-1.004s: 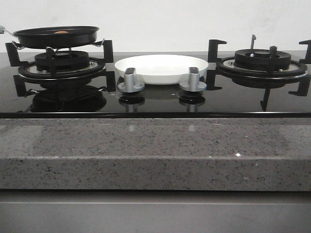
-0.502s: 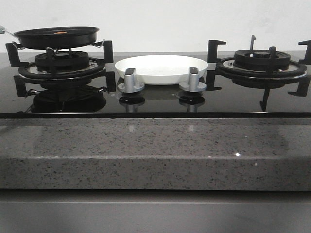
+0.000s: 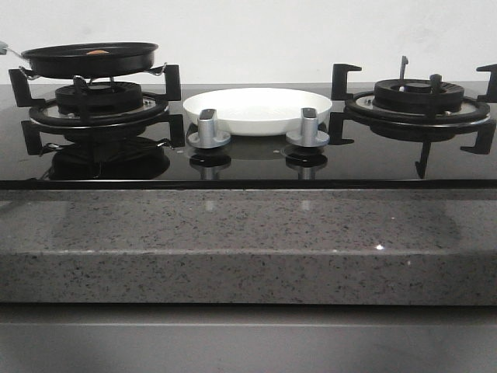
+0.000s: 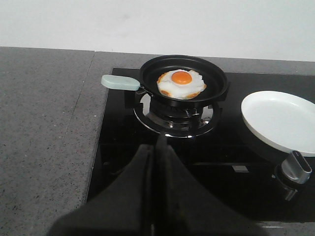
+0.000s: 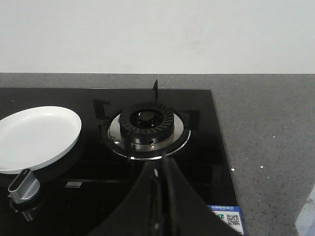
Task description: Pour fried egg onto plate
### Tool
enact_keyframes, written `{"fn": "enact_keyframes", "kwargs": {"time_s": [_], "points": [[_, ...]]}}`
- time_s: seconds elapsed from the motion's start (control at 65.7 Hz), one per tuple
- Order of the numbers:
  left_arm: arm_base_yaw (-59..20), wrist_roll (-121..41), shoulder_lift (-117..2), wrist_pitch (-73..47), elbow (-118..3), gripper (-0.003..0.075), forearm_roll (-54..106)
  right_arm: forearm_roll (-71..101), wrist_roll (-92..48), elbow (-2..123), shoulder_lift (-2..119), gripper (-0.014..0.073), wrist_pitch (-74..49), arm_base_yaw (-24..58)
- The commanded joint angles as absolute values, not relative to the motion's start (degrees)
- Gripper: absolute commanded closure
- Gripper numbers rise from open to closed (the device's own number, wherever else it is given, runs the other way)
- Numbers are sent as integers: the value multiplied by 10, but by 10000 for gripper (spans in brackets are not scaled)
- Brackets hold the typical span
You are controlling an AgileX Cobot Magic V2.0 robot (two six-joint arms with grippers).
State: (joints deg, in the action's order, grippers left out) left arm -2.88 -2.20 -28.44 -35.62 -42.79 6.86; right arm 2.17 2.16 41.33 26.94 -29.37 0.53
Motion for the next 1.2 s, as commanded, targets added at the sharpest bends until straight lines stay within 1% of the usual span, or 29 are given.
{"fn": "enact_keyframes", "kwargs": {"time_s": [0.0,0.183,0.259,0.304,0.335,0.38,0.411,0.472,0.487,0.517,0.548,0.563,0.593,0.639,0.684,0.958,1.186], "points": [[-27,-21,-291,-312,-444,740,73,15,18,432,277,662,-256,3],[-27,-21,-291,-311,-444,740,73,14,18,432,277,662,-256,3],[-27,-21,-291,-300,-444,740,73,14,18,432,277,645,-256,3],[-27,-21,-291,-294,-444,739,73,14,18,432,277,608,-256,3],[-27,-21,-291,-292,-444,737,73,14,18,432,277,558,-255,3],[-27,-21,-291,-287,-444,720,67,14,18,432,278,460,-255,3],[-27,-21,-291,-285,-444,685,63,14,18,432,278,396,-255,3],[-27,-21,-291,-282,-444,580,47,14,18,432,278,260,-252,3],[-27,-21,-291,-282,-444,551,41,14,18,432,278,223,-251,3],[-27,-21,-291,-282,-444,472,32,14,18,432,278,183,-250,3],[-27,-21,-291,-282,-444,407,25,14,18,432,278,153,-249,3],[-27,-21,-291,-282,-444,359,21,14,18,432,278,138,-249,3],[-27,-21,-291,-282,-444,287,16,14,18,432,278,127,-249,3],[-27,-21,-291,-282,-444,223,16,14,18,432,278,125,-249,3],[-27,-21,-291,-282,-444,190,18,14,18,432,278,125,-249,3],[-27,-21,-291,-282,-444,243,31,25,19,432,280,125,-246,3],[-27,-21,-291,-282,-444,283,31,40,19,433,285,125,-219,4]]}}
